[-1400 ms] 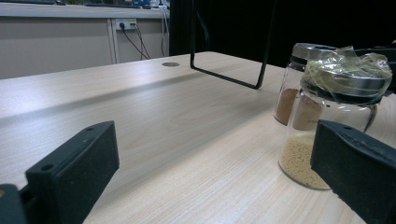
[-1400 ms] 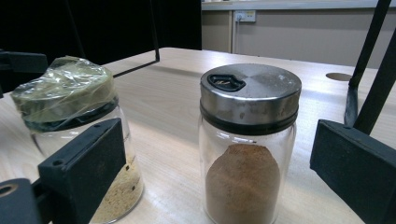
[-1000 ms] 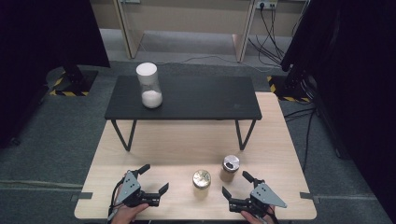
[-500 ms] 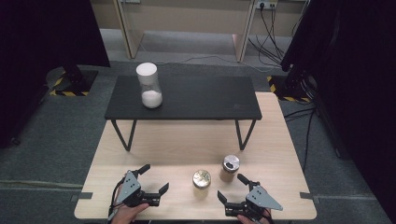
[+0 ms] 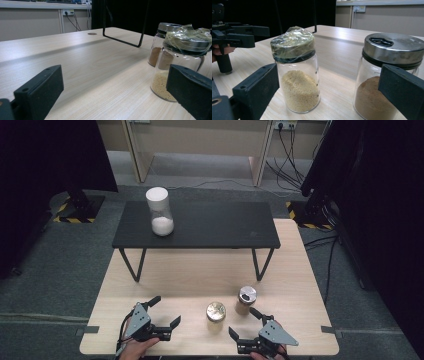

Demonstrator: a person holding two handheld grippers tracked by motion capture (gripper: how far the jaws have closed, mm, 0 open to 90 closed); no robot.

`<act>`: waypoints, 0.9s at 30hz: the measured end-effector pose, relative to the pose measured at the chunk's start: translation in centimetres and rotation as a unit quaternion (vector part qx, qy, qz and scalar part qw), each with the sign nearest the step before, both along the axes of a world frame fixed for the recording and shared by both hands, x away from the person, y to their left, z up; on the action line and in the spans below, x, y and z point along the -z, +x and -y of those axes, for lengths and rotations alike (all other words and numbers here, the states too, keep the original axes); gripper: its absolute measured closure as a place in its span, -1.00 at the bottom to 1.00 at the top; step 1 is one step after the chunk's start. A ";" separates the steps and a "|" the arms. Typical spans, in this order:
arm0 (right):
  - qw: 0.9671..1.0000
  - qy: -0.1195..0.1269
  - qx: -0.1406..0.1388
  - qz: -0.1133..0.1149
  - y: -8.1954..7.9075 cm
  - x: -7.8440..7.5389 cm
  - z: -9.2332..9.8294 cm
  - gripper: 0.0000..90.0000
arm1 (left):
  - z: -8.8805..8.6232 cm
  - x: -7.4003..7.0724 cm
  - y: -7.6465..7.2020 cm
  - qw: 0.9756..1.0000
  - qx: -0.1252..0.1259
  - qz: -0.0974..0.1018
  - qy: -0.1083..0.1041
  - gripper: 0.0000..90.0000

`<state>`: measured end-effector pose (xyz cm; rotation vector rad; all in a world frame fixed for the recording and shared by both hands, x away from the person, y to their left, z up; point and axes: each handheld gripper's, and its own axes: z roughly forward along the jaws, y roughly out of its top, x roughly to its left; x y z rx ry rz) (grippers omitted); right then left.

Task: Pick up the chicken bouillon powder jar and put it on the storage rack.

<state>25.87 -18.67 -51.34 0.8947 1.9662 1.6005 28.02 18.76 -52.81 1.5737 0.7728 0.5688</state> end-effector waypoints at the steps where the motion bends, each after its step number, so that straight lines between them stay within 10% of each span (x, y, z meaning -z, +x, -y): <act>1: 1.000 0.000 -0.001 0.000 0.0 0.0 -0.1 -0.92 | 0.0 0.0 0.0 1.000 0.000 0.000 0.000 -0.99; 27: 1.000 -0.014 -0.022 -0.004 0.3 0.6 -1.8 -0.91 | 0.1 0.1 0.0 1.000 0.002 -0.001 0.001 -0.99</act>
